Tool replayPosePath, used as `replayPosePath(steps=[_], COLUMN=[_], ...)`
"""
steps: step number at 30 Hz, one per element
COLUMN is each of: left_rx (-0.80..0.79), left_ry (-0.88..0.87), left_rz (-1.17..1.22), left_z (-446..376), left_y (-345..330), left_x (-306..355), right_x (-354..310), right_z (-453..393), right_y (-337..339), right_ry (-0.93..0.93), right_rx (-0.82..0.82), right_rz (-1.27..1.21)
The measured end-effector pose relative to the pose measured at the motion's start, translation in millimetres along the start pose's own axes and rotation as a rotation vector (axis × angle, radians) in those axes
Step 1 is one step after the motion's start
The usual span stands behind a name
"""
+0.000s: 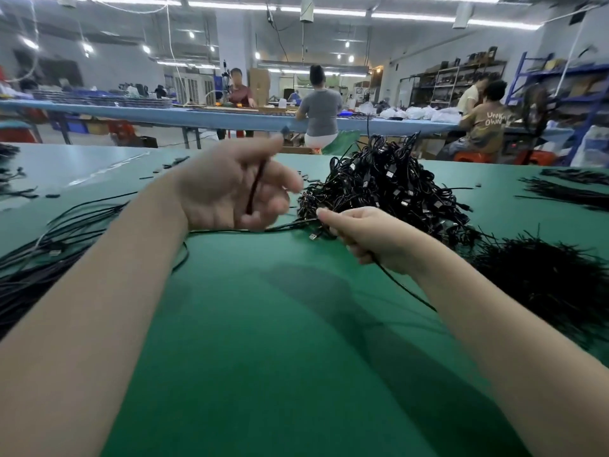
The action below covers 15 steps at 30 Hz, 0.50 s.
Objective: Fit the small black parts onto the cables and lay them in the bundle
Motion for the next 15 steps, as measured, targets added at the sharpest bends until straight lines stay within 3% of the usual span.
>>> replayPosePath(steps=[2, 3, 7, 10, 13, 15], left_rx=[-0.011, 0.027, 0.318, 0.452, 0.343, 0.145], left_ry=[0.228, 0.262, 0.059, -0.133, -0.342, -0.397], left_rz=[-0.247, -0.279, 0.004, 0.235, 0.561, 0.615], left_z=[-9, -15, -33, -33, -24, -12], left_y=[-11, -15, -14, -3, 5, 5], left_x=[-17, -22, -14, -1, 16, 27], right_x=[-16, -24, -54, -52, -25, -5], right_z=[3, 6, 19, 23, 25, 17], right_y=[14, 18, 5, -15, -35, -33], right_ry=[0.038, 0.064, 0.183, 0.173, 0.012, -0.075], right_rx=[0.029, 0.019, -0.149, -0.402, -0.626, -0.512], right_rz=[-0.094, -0.108, -0.164, -0.285, -0.184, 0.020])
Point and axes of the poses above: each hand's wrist, its own z-axis away from the middle knuckle, its own y-axis out of the back of the hand, x = y × z, the point moved 5 cm from there along -z, towards the middle knuckle, and after that the axes turned 4 degrees about -x, right-handed, at the moved point
